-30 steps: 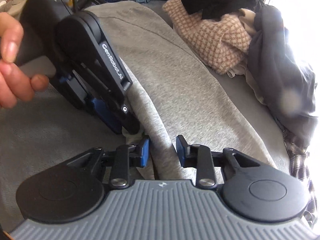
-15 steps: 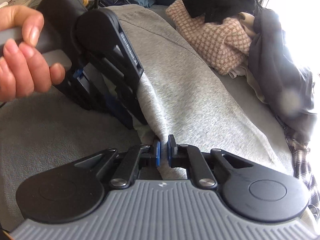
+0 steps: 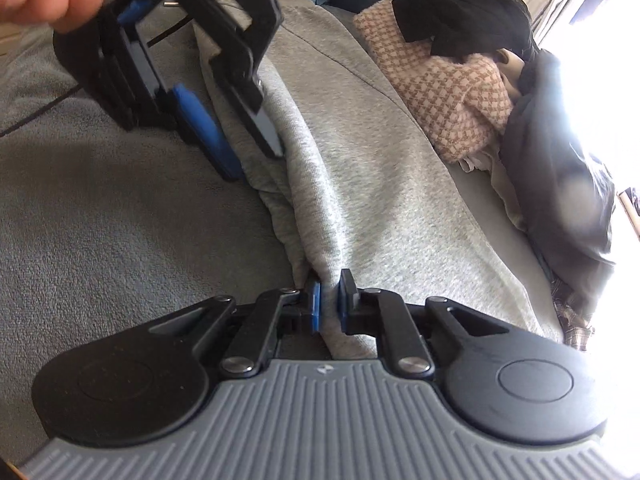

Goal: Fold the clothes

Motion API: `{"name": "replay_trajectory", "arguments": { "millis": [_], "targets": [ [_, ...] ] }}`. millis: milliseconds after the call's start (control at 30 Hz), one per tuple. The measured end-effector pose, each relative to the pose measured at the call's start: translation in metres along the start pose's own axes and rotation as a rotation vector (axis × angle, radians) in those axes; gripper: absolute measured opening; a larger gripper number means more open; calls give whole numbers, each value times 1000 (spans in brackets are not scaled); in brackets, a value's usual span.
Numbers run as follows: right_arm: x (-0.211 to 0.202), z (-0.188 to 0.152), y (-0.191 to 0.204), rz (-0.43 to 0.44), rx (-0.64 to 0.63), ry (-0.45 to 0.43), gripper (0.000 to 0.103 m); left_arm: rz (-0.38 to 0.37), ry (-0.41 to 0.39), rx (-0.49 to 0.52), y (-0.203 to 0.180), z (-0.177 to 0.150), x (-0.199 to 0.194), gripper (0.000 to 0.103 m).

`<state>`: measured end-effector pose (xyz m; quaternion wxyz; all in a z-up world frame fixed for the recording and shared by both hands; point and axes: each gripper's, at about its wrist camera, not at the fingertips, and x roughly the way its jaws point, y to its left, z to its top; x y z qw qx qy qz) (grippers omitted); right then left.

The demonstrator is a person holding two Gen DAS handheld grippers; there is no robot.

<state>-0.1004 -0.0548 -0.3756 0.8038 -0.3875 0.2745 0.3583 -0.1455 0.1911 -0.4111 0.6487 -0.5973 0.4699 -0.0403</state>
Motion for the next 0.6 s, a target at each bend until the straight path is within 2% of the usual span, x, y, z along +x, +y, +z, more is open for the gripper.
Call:
{"name": "replay_trajectory", "arguments": {
  "millis": [133, 200, 233, 333, 400, 500, 533, 567, 600],
  "targets": [
    [0, 2, 5, -11, -63, 5, 9, -63, -21, 135, -27, -6, -16, 25],
    [0, 2, 6, -17, -82, 7, 10, -55, -58, 178, -48, -7, -7, 25],
    [0, 2, 7, -19, -91, 7, 10, -37, -77, 190, -61, 0, 3, 25],
    [0, 2, 10, -28, -119, 10, 10, 50, -117, 221, -63, 11, 12, 24],
    [0, 1, 10, -29, -119, 5, 10, 128, -120, 240, -51, 17, 15, 18],
    [-3, -3, 10, -36, -134, -7, 12, 179, -128, 230, -24, 9, 9, 14],
    [-5, -4, 9, -39, -143, -12, 14, 185, -132, 226, -19, 7, 8, 13],
    [-8, -8, 7, -44, -141, 0, 20, 191, -137, 222, -14, 5, 6, 11],
    [-11, -11, 5, -50, -138, 12, 32, 193, -141, 217, -11, 4, 5, 10]
  ]
}}
